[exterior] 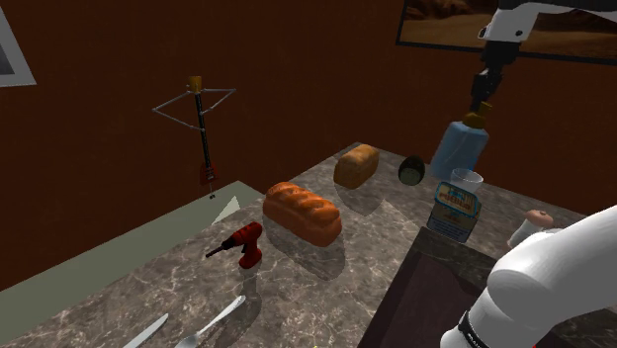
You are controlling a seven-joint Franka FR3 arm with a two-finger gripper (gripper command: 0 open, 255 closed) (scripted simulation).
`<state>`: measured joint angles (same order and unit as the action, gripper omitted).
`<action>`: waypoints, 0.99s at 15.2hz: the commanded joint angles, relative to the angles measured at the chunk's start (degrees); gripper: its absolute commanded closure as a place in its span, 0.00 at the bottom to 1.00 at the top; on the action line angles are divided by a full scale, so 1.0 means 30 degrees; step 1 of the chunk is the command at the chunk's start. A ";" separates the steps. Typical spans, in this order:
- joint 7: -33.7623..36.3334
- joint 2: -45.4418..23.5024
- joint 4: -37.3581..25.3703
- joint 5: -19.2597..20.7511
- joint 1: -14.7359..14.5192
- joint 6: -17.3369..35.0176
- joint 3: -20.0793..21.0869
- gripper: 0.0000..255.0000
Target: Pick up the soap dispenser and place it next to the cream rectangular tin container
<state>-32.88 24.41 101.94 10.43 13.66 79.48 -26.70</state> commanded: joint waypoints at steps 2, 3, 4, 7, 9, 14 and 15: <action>-0.1738 -0.0712 -0.0583 0.0201 0.0266 0.0323 -0.1407 1.00; -0.2286 -0.0992 -0.0813 0.0212 0.0342 0.0421 -0.1865 1.00; -0.2842 -0.1300 -0.1066 0.0200 0.0407 0.0521 -0.2340 1.00; -0.4601 -0.2426 -0.1966 -0.0032 0.0609 0.0824 -0.3836 1.00; -0.5864 -0.3372 -0.2689 -0.0390 0.0755 0.1018 -0.4913 1.00; -0.9527 -0.6690 -0.5009 -0.2387 0.1436 0.1342 -0.7884 1.00; -1.0372 -0.7567 -0.5579 -0.3044 0.1742 0.1341 -0.8467 1.00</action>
<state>-61.65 3.51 86.21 2.66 18.22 83.24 -50.60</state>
